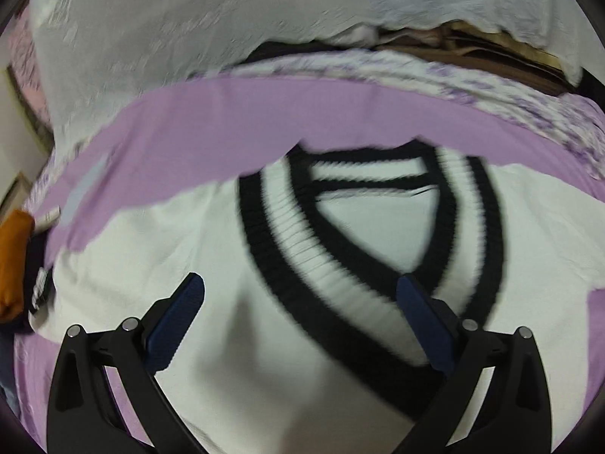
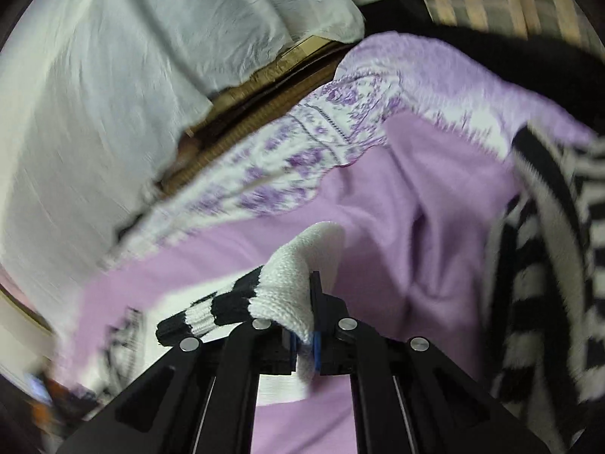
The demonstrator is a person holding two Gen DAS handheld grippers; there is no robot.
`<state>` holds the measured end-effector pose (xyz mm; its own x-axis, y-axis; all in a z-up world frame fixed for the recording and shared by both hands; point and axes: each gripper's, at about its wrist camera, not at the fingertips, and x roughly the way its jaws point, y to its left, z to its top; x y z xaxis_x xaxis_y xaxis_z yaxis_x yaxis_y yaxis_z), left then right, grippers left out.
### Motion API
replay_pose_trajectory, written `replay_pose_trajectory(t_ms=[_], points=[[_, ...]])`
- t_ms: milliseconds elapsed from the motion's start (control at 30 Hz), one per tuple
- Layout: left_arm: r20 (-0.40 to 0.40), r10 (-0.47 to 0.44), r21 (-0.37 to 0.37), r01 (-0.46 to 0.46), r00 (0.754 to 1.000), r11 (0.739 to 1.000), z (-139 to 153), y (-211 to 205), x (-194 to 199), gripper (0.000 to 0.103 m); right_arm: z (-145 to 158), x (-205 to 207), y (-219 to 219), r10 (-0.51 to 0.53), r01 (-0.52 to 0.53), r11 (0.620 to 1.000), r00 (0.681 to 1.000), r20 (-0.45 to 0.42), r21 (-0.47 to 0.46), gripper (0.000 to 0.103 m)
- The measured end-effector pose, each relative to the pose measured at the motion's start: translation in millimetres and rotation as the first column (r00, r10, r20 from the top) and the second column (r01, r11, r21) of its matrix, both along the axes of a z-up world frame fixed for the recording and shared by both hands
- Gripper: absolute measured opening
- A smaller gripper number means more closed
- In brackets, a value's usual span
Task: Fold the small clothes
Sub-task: 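Lift the cuff with the right tool and fold the sleeve across the sweater body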
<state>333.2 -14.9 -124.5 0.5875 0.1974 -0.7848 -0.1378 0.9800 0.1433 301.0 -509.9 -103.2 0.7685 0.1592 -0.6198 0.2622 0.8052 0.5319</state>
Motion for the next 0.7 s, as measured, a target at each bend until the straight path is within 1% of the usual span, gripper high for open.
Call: replay_pose_trajectory(t_ms=[33,67,100,133,167,233,333,433,533,633,700], points=[[-0.017,0.021,-0.012,-0.021,1.000,1.000,-7,8,1,0.099,0,1,0,0.003,-0.003,0.999,1.000,0.010,0.054,0.006],[-0.032,0.040,-0.027,-0.041,0.999,0.999,-14,15,3,0.099,-1,2,1,0.007,-0.010,0.992,1.000,0.022,0.128,0.006],[-0.044,0.049,-0.079,-0.052,0.998,0.996,-23,24,4,0.099,-1,3,4,0.014,-0.019,0.984,0.999,0.031,0.180,0.006],[-0.041,0.053,-0.125,-0.058,0.998,0.991,-25,30,4,0.099,-2,5,8,0.030,-0.039,0.968,0.999,0.043,0.249,0.006],[-0.038,0.059,-0.155,-0.064,0.998,0.986,-25,36,3,0.099,-2,7,15,0.044,-0.057,0.956,0.998,0.051,0.286,0.006],[-0.035,0.061,-0.159,-0.066,0.998,0.985,-22,36,4,0.099,1,10,30,0.071,-0.088,0.941,0.995,0.064,0.327,0.006],[-0.037,0.040,-0.151,-0.045,0.998,0.987,-19,33,3,0.099,12,16,60,0.109,-0.131,0.933,0.990,0.084,0.334,0.006],[-0.025,0.021,-0.167,-0.025,0.999,0.986,-13,35,-3,0.099,26,28,98,0.163,-0.187,0.932,0.981,0.104,0.311,0.006],[-0.014,0.015,-0.178,-0.018,1.000,0.984,-5,45,-10,0.099,35,38,128,0.209,-0.233,0.925,0.972,0.110,0.300,0.006],[0.007,0.031,-0.143,-0.030,0.999,0.989,1,62,-19,0.099,44,49,163,0.257,-0.283,0.914,0.959,0.122,0.290,0.006],[0.016,0.056,-0.124,-0.054,0.998,0.991,4,79,-24,0.099,49,54,186,0.288,-0.314,0.906,0.949,0.130,0.285,0.006]])
